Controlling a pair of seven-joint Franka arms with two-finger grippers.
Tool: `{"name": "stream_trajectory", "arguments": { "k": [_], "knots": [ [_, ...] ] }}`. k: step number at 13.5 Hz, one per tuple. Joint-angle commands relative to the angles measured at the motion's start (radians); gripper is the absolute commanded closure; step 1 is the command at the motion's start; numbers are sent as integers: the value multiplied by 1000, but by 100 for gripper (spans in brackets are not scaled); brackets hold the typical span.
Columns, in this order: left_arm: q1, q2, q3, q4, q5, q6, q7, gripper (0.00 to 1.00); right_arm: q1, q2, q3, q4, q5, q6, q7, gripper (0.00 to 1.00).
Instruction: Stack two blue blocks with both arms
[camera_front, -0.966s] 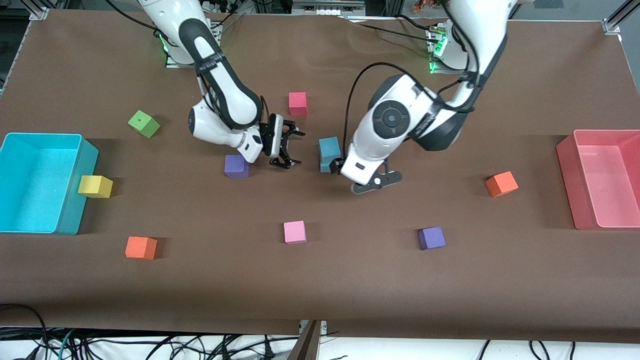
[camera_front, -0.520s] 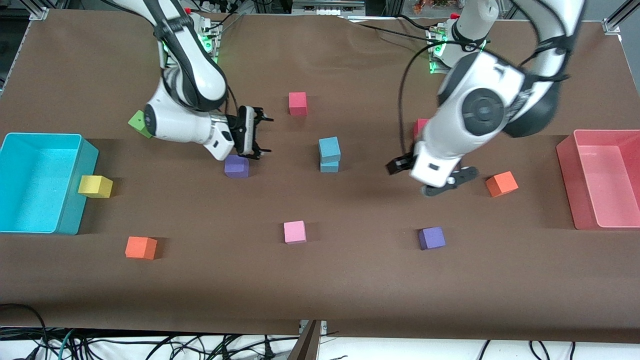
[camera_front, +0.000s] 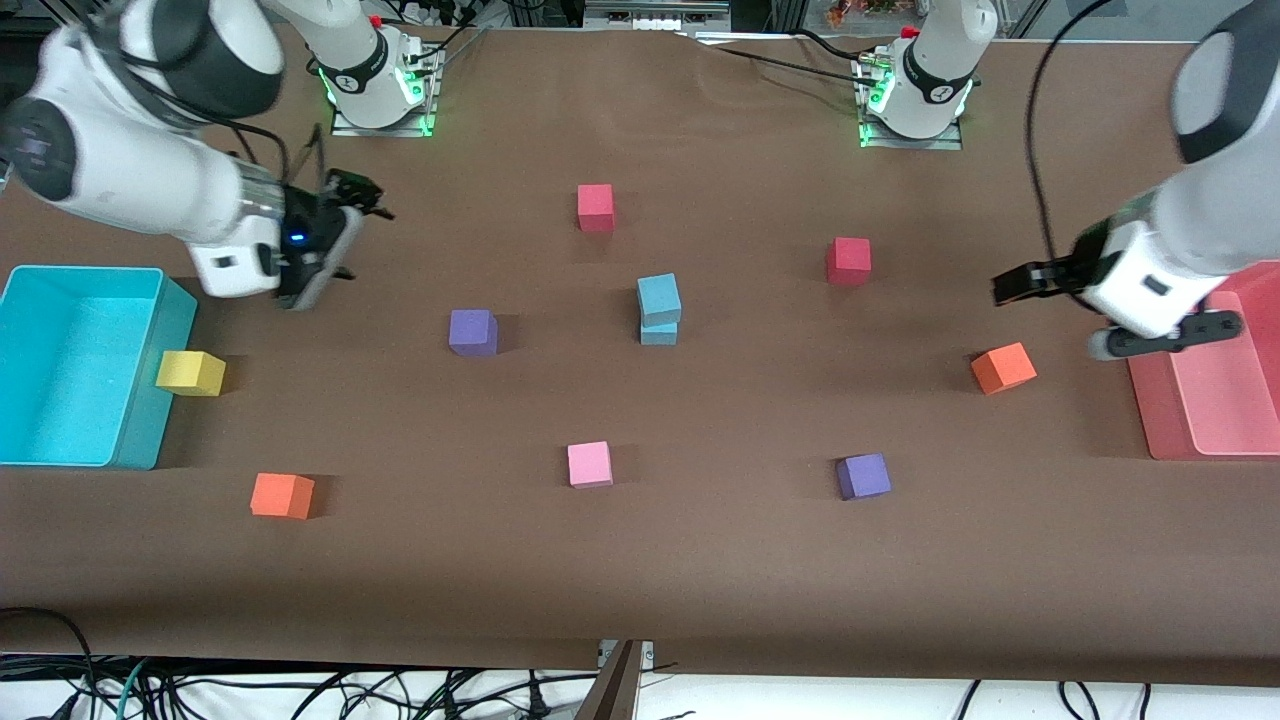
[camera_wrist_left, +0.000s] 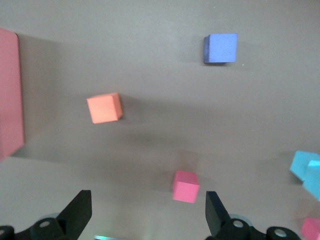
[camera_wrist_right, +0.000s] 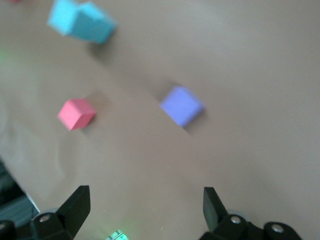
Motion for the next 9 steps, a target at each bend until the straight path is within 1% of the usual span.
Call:
{"name": "stream_trajectory", "arguments": {
  "k": [1, 2, 3, 4, 6, 7, 9],
  "knots": [
    [-7, -38, -1, -2, 69, -14, 97, 0, -37, 21, 49, 118, -148, -59, 438, 0],
    [-7, -50, -3, -10, 75, -14, 100, 0, -57, 22, 76, 147, -228, -64, 577, 0],
    [-7, -55, -3, -16, 75, -14, 100, 0, -92, 25, 113, 167, -291, -64, 654, 0],
    [-7, -56, -3, -17, 75, -14, 100, 0, -128, 22, 121, 183, -308, -50, 695, 0],
    [-5, -61, -3, -19, 75, -16, 98, 0, -197, 21, 117, 248, -310, -69, 687, 0],
    [-5, -65, -3, -19, 75, -17, 98, 0, -226, 13, 115, 253, -308, -98, 684, 0],
    [-7, -69, -4, -17, 75, -30, 100, 0, -237, -7, 94, 243, -308, -125, 686, 0]
  ]
}}
